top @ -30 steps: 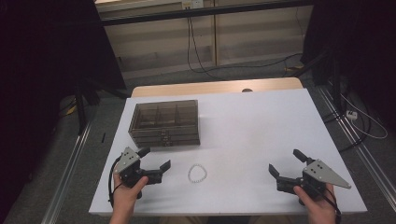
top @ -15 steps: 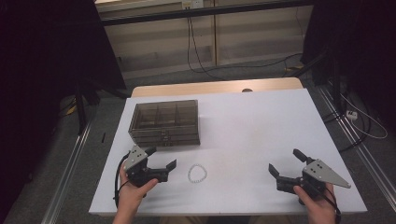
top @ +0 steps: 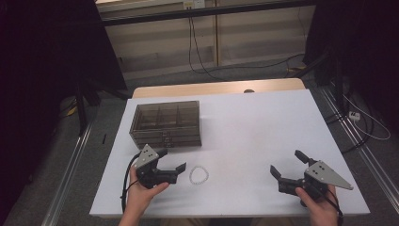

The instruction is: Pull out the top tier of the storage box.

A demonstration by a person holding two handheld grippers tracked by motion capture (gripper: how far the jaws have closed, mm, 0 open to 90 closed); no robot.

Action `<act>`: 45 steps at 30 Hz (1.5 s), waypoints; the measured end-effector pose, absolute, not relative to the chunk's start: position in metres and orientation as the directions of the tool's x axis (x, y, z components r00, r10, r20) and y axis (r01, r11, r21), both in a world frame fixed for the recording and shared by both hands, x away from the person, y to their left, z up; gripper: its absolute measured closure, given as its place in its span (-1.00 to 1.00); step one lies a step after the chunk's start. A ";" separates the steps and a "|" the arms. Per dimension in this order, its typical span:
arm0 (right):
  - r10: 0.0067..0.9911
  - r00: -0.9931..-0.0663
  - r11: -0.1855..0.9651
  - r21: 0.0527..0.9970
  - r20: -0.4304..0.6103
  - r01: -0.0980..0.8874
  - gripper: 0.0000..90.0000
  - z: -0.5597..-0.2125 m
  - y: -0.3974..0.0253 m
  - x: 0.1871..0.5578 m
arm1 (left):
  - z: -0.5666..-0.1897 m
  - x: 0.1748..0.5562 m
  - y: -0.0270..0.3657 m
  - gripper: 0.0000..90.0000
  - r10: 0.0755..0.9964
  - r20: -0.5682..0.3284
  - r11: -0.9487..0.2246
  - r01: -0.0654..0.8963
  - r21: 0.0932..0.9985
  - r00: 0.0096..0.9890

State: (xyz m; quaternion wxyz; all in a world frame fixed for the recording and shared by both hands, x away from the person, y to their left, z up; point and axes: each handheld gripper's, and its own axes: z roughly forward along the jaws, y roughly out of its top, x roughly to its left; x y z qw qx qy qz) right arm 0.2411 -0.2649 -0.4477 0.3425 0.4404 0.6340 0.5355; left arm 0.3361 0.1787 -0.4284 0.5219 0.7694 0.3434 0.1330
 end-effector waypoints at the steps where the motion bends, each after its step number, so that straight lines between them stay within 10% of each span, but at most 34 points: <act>1: 0.925 -0.378 0.039 0.981 0.038 0.192 -0.98 -0.448 -0.265 0.241 | -0.429 0.337 0.178 -0.81 0.668 -0.158 -0.225 0.400 0.888 0.727; 45: 0.927 -0.375 0.046 0.982 0.027 0.183 -0.97 -0.445 -0.265 0.240 | -0.451 0.344 0.142 0.65 0.569 -0.156 -0.483 0.482 0.731 0.807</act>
